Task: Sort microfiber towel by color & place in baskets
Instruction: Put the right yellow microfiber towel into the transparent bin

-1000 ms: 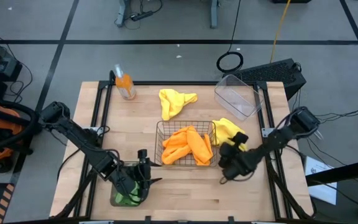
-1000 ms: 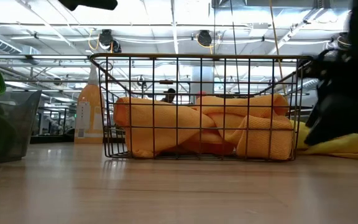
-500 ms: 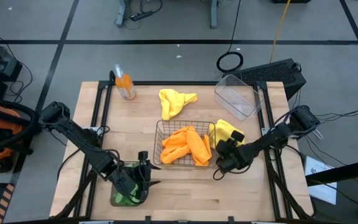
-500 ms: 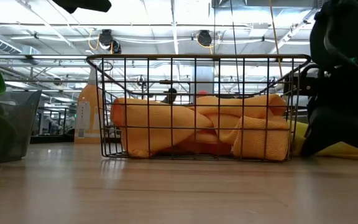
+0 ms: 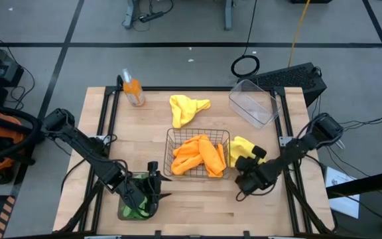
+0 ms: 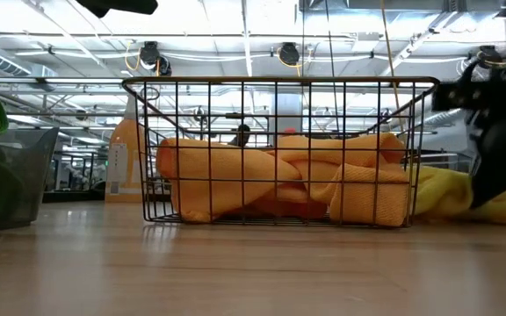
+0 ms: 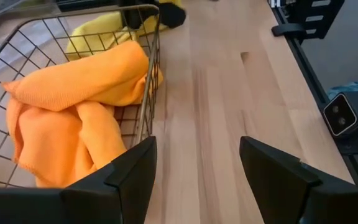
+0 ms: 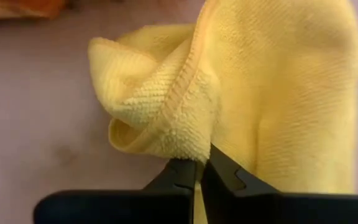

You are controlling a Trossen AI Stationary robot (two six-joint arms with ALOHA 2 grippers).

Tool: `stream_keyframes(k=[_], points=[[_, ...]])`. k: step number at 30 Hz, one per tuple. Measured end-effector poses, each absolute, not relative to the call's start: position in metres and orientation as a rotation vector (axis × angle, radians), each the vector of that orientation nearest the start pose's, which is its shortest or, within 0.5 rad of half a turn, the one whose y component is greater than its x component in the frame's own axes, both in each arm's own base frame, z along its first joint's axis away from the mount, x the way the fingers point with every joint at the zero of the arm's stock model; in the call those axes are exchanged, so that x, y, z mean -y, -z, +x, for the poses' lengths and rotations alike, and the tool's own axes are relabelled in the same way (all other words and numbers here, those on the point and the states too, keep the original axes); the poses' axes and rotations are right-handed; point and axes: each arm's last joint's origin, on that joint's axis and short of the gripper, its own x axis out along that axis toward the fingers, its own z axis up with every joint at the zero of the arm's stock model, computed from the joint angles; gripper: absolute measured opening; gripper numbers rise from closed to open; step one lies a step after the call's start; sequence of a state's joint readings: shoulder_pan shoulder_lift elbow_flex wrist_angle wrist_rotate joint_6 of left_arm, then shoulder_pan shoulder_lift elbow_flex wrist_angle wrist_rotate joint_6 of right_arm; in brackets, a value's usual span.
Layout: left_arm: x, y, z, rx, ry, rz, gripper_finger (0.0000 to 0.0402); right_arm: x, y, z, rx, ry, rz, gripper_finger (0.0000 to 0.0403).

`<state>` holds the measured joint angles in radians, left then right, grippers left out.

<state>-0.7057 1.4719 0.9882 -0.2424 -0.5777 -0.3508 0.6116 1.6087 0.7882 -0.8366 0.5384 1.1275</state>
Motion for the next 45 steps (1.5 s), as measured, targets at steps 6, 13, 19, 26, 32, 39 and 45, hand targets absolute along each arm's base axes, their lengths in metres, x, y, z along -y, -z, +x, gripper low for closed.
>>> stream_keyframes(k=[6, 13, 19, 26, 32, 39, 45], points=[[0.183, -0.245, 0.248, -0.580, -0.005, 0.086, 0.0238, -0.152, -0.180, 0.198, -1.125, 0.568, 0.083, 0.0002], [0.178, -0.254, 0.260, -0.487, 0.015, 0.164, 0.0238, -0.199, -0.241, 0.197, -1.027, 0.355, 0.084, 0.0001], [0.174, -0.266, 0.271, -0.368, 0.024, 0.214, 0.0238, -0.229, -0.285, 0.187, -0.778, 0.253, 0.021, 0.0001], [0.169, -0.269, 0.278, -0.330, 0.034, 0.177, 0.0238, -0.246, -0.304, 0.180, -0.523, 0.238, -0.083, 0.0000], [0.176, -0.269, 0.291, -0.215, 0.080, 0.234, 0.0238, -0.250, -0.312, 0.190, -0.399, 0.255, -0.188, 0.0000], [0.188, -0.266, 0.304, -0.059, 0.182, 0.316, 0.0238, -0.251, -0.325, 0.202, -0.259, 0.364, -0.358, 0.0000], [0.190, -0.275, 0.305, 0.057, 0.160, 0.388, 0.0238, -0.254, -0.333, 0.209, -0.248, 0.364, -0.489, 0.0000]])
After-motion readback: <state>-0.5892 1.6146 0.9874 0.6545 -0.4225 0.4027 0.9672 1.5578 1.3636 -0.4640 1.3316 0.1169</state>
